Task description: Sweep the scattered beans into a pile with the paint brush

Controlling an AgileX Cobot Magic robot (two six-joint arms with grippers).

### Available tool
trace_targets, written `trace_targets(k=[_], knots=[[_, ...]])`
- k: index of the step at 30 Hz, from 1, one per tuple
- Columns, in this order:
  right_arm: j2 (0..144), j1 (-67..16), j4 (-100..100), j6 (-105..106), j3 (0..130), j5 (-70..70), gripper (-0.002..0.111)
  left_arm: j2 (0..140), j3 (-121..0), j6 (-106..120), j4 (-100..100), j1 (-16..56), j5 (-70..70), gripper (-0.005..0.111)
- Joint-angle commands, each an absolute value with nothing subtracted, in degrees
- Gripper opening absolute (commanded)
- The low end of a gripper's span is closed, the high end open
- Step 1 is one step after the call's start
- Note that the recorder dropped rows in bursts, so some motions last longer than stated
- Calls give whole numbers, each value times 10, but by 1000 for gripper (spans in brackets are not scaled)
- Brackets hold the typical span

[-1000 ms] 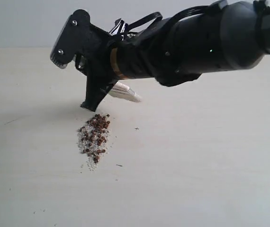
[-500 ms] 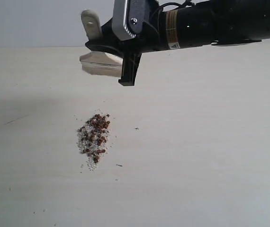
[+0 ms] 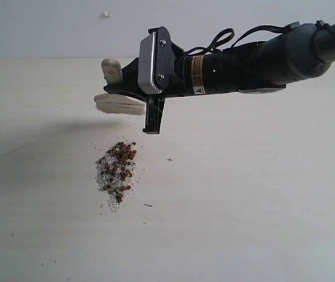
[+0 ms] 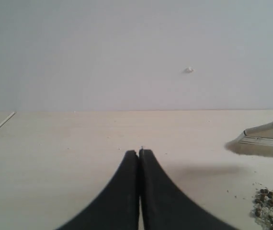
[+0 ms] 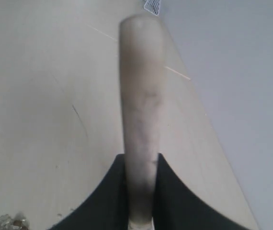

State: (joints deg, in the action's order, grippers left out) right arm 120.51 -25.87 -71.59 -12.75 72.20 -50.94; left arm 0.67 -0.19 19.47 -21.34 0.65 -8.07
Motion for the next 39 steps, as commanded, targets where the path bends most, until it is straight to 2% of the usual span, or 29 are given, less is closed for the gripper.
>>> trace_targets(k=[1,7,22,34,39], knots=[[1224,-255,-704,-145,742,-491,0,3,0,192,-216,9,-80,0],[1228,-255,-730,-263,742,-460,0,3,0,192,-216,9,-80,0],[1226,-260,-894,-452,742,-539,0,3,0,192,-216,9,-80,0],[1213,-260,-959,-506,742,-586,0,3,0,192,-216,9,-80,0],[1177,-260,-959,-467,742,-550,0,3,0,192,-216,9,-80,0]])
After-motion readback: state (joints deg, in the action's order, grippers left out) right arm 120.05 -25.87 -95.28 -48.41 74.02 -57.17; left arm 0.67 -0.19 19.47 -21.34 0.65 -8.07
